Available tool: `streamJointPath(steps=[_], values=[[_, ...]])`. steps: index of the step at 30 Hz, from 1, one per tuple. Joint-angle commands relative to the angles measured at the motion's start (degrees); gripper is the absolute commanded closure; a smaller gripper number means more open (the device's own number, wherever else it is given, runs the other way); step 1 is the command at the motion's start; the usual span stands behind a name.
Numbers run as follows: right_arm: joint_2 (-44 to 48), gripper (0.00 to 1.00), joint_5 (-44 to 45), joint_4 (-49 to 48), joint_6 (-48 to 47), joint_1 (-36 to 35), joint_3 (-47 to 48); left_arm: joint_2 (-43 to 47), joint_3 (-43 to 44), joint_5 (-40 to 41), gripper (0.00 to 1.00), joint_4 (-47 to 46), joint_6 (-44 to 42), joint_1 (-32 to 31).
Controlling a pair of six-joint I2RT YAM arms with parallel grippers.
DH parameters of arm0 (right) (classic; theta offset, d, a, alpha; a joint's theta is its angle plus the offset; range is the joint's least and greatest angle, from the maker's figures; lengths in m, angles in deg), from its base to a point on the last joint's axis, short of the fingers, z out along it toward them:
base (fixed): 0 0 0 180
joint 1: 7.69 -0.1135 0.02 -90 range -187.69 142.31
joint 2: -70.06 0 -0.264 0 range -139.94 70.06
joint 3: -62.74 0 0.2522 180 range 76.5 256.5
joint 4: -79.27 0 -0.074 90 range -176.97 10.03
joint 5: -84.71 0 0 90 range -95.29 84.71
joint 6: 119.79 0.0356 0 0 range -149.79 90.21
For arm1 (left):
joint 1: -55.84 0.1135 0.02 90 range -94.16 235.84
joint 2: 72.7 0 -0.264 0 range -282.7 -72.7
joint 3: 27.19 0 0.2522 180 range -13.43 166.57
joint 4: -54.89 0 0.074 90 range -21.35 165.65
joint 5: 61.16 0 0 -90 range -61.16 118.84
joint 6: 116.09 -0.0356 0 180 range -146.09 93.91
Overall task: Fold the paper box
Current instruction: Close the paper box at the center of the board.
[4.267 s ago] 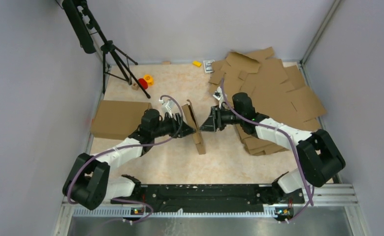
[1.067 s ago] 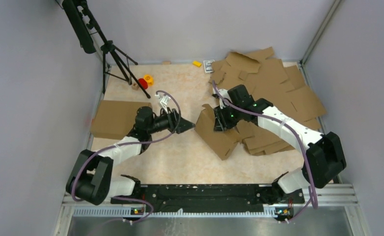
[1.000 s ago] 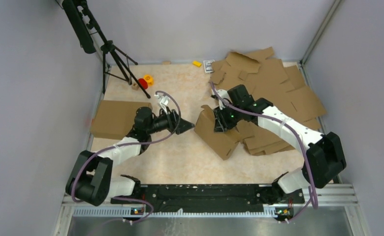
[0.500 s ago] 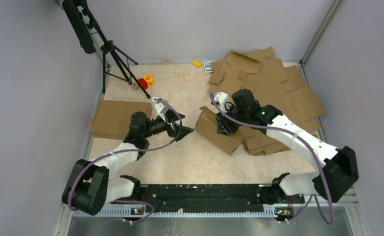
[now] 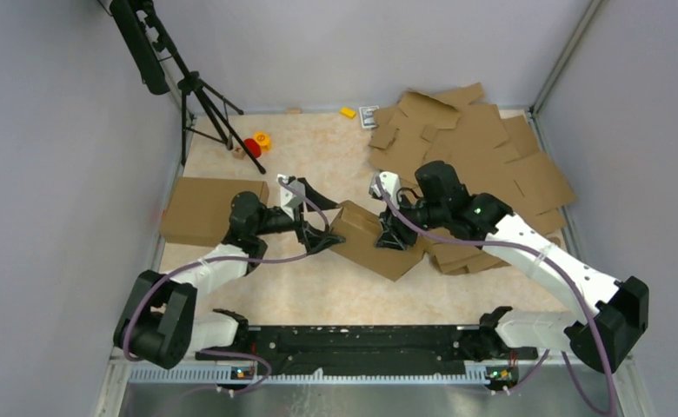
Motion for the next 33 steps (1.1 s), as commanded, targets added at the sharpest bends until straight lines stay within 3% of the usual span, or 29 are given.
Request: streamJointPath(steps=[1,5,13,17,23,28,33], values=[[1.13,0.71,-3.6,-1.65,-2.32,-1.46,0.86,-1.55,2.91,-5.7,0.01,0.02,-2.86,-1.04],[-0.18,0.71,-2.62,-0.97,-3.02,-2.57,1.92,-3.42,3.72,-9.44,0.03,-1.21,-3.05,-2.43],[-2.85,0.73,-0.82,-3.02,-0.93,-4.61,4.08,-5.53,4.75,-12.22,0.24,-1.0,-4.24,-3.91],[-4.04,0.75,0.15,-3.06,0.1,-5.02,4.6,-6.17,5.43,-13.46,0.46,-0.68,-3.63,-3.96],[-3.19,0.74,5.36,-5.5,3.31,-5.04,3.04,-6.37,5.33,-13.95,0.49,-2.3,-2.11,-4.02],[-2.05,0.73,8.98,-8.93,6.78,-5.07,1.5,-6.51,5.4,-14.62,0.66,-3.93,-0.12,-4.54],[-1.1,0.77,14.87,-10.89,11.97,-5.01,0.86,-7.28,5.78,-15.58,0.71,-5.69,1.46,-4.9]])
